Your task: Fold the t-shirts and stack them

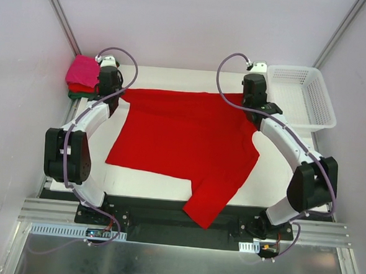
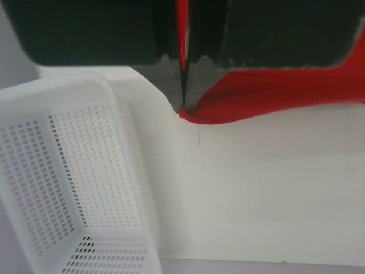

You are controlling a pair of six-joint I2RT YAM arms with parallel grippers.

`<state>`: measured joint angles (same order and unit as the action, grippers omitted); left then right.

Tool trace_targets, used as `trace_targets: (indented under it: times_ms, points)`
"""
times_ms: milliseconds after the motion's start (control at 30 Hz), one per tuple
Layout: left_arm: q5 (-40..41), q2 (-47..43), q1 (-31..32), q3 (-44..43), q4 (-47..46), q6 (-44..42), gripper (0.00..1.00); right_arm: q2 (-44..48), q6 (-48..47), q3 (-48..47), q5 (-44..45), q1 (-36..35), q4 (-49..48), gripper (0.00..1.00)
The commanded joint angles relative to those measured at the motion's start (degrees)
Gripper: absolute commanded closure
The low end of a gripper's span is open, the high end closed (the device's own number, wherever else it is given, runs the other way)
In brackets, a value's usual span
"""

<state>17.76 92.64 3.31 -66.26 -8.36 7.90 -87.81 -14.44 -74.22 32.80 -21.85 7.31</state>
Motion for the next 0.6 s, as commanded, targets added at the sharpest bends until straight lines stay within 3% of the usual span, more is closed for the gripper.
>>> trace_targets:
  times_ms: [0,567]
  points:
    - [0.26,2.8,-0.32,-5.54,-4.03,-3.42,1.0,-4.73,-3.93,-4.71,7.98,0.75,-8.52,0.99]
    - [1.75,20.99,5.21,-17.49,-16.68,-13.08,1.0,-21.52,-19.04,-9.54,12.38,1.1,-30.23,0.99]
